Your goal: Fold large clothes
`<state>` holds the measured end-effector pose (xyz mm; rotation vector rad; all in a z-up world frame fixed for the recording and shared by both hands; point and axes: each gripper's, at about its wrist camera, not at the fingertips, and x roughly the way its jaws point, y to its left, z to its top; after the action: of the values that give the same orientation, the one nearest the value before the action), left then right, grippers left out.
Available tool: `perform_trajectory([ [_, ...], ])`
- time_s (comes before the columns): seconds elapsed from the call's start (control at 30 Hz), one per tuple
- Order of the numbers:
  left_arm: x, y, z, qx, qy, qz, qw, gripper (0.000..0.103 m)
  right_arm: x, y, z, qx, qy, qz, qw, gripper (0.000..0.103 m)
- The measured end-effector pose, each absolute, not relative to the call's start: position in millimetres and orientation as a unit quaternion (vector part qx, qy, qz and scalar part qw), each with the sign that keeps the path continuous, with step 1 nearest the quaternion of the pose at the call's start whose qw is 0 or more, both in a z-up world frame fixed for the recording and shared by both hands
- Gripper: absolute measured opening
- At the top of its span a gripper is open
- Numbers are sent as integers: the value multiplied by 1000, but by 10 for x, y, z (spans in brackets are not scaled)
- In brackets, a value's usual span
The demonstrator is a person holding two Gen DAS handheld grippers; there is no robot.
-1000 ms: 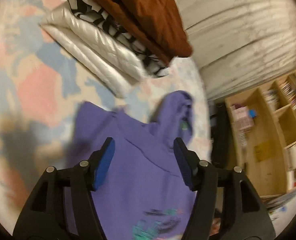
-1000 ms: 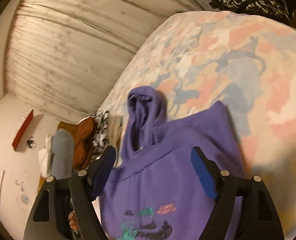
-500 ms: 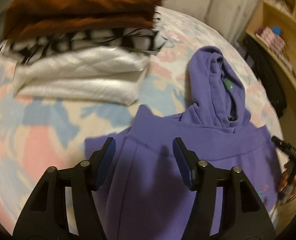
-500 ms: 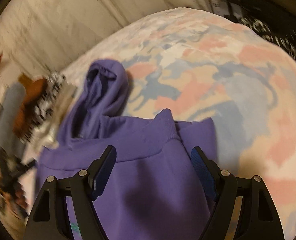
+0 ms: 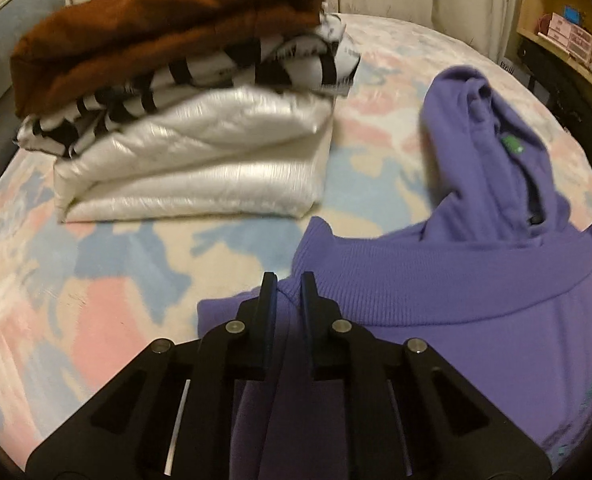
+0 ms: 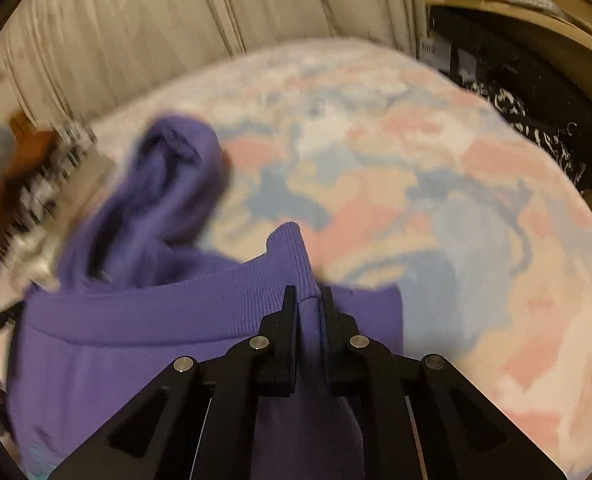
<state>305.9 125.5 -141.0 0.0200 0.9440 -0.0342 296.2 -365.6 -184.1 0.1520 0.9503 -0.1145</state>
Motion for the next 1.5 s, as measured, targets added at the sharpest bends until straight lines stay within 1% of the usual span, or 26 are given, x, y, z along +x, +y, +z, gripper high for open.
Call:
perform_trajectory([
  [0.1, 3051, 1282, -1431, 3, 452, -17, 892, 10, 2995, -3604, -1924, 62, 456, -60, 886, 9],
  [0.17, 3045, 1284, -1402, 5, 451, -18, 893, 13, 2965, -3612, -1904, 56, 461, -57, 884, 10],
  [0.2, 3014, 1284, -1355, 5, 448, -22, 894, 14, 2958, -3592, -1869, 58, 465, -54, 882, 16],
  [0.23, 2983, 1281, -1313, 7, 447, -22, 894, 17, 2900, -3610, -1810, 57, 465, -55, 882, 18],
  [0.27, 2953, 1274, -1271, 12, 445, -20, 895, 19, 2857, -3590, -1740, 57, 462, -55, 883, 23],
  [0.3, 2906, 1255, -1215, 19, 442, -18, 897, 19, 2782, -3563, -1652, 56, 453, -54, 888, 28],
  [0.37, 2770, 1202, -1088, 26, 425, -21, 905, 19, 2641, -3437, -1451, 50, 433, -49, 899, 34],
  [0.43, 2623, 1120, -976, 22, 412, -38, 910, 19, 2545, -3252, -1309, 43, 417, -30, 907, 35],
  [0.53, 2418, 927, -936, 15, 412, -71, 908, 19, 2467, -2884, -1266, 43, 423, 22, 905, 35],
  [0.63, 2302, 684, -1043, 22, 430, -95, 897, 19, 2430, -2428, -1381, 28, 439, 67, 895, 35],
  [0.77, 2288, 575, -1313, 54, 438, -54, 896, 19, 2424, -2076, -1630, -23, 450, 60, 891, 35],
  [0.83, 2335, 725, -1371, 30, 441, -47, 896, 20, 2436, -2171, -1690, -30, 444, 36, 895, 35],
  [0.87, 2364, 835, -1375, 9, 444, -49, 895, 21, 2446, -2299, -1705, -19, 443, 27, 896, 35],
  [0.93, 2394, 998, -1372, 6, 444, -21, 896, 20, 2433, -2582, -1717, 5, 440, 8, 898, 36],
  [1.0, 2408, 1161, -1380, -5, 448, -23, 894, 16, 2413, -2976, -1774, -14, 442, -69, 894, 36],
  [1.03, 2394, 1230, -1384, -10, 449, -27, 893, 11, 2406, -3157, -1806, -3, 445, -80, 892, 36],
  [1.07, 2379, 1263, -1394, -4, 450, -29, 893, 9, 2386, -3354, -1832, 19, 450, -79, 889, 32],
  [1.1, 2365, 1281, -1394, 1, 450, -34, 892, 9, 2329, -3513, -1830, 43, 452, -65, 889, 18],
  [1.17, 2337, 1288, -1386, 10, 450, -36, 892, 9, 2268, -3610, -1771, 49, 453, -60, 888, 13],
  [1.23, 2346, 1290, -1370, 13, 452, -32, 891, 9, 2183, -3567, -1709, 32, 455, -65, 887, 13],
  [1.3, 2320, 1279, -1327, 11, 456, -30, 889, 9, 2104, -3485, -1642, 25, 455, -68, 887, 19],
  [1.43, 2043, 1202, -1176, 20, 457, -38, 888, 10, 1899, -3216, -1469, 44, 450, -37, 891, 23],
  [1.5, 1839, 1171, -1107, 22, 453, -42, 890, 10, 1785, -3028, -1426, 45, 450, -22, 892, 30],
])
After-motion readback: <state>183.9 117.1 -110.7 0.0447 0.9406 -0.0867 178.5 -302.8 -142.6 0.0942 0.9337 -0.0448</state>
